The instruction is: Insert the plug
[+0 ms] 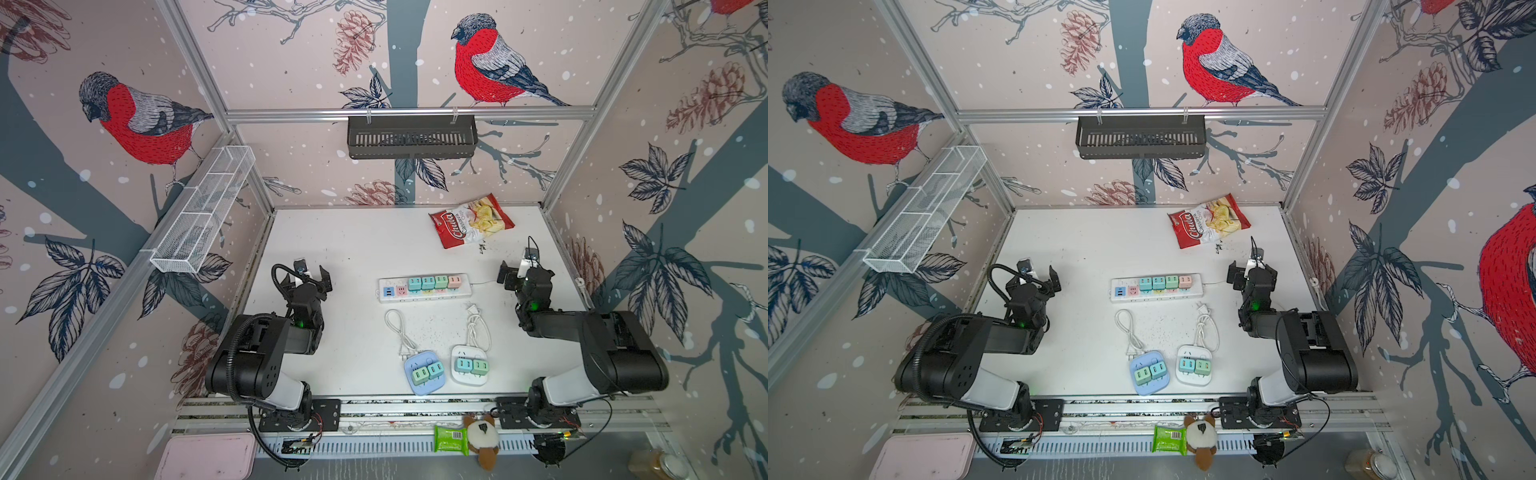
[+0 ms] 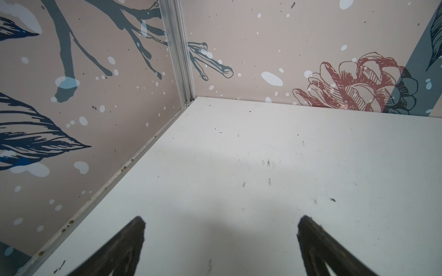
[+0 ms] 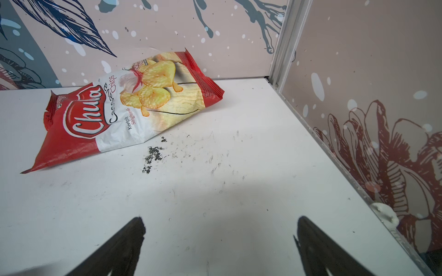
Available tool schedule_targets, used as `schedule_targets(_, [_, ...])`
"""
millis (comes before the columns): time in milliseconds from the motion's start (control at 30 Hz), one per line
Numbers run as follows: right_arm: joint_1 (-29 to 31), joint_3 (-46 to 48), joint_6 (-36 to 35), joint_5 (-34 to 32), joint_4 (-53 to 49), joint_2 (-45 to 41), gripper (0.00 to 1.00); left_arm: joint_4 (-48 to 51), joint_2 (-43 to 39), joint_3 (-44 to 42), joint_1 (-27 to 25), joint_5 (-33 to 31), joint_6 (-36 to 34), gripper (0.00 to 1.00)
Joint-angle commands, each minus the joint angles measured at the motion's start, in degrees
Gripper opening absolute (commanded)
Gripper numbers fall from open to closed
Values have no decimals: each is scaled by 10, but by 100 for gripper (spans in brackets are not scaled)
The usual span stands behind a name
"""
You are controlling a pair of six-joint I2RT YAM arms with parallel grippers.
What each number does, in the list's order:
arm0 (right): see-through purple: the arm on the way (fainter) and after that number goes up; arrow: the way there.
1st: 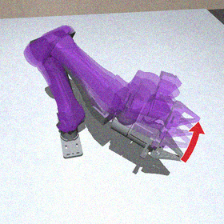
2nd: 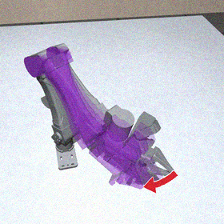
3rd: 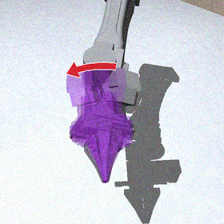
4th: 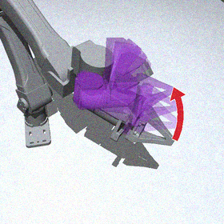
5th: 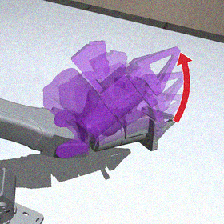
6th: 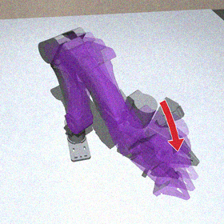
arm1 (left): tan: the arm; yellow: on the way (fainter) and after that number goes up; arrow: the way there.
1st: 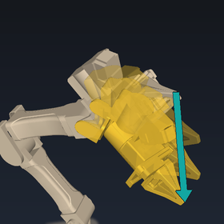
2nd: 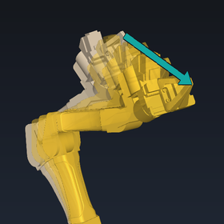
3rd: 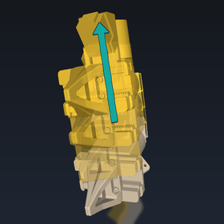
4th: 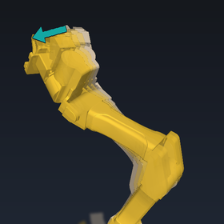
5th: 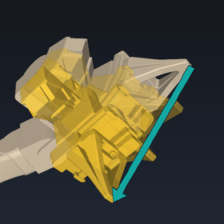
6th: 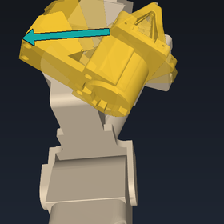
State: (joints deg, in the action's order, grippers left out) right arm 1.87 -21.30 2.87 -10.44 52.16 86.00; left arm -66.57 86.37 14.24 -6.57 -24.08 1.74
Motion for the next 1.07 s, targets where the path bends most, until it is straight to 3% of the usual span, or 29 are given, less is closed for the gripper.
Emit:
schedule_targets(0, [-6, 37, 8, 34, 79, -11, 100, -12, -1, 3, 1, 1, 11, 99])
schedule_targets(100, [-19, 118, 16, 43, 276, 20, 99, -10, -1, 3, 1, 0, 11, 99])
schedule_targets(200, [5, 80, 4, 9, 162, -1, 100, -11, -1, 3, 2, 0, 12, 99])
schedule_targets(267, [2, 93, 5, 3, 211, 11, 99, -9, -2, 3, 2, 2, 12, 99])
schedule_targets(367, [0, 79, 10, 8, 158, -2, 100, -9, -2, 4, 2, 2, 12, 99])
schedule_targets(1033, [0, 81, 8, 7, 168, -1, 99, -3, -1, 7, 6, 9, 14, 99])
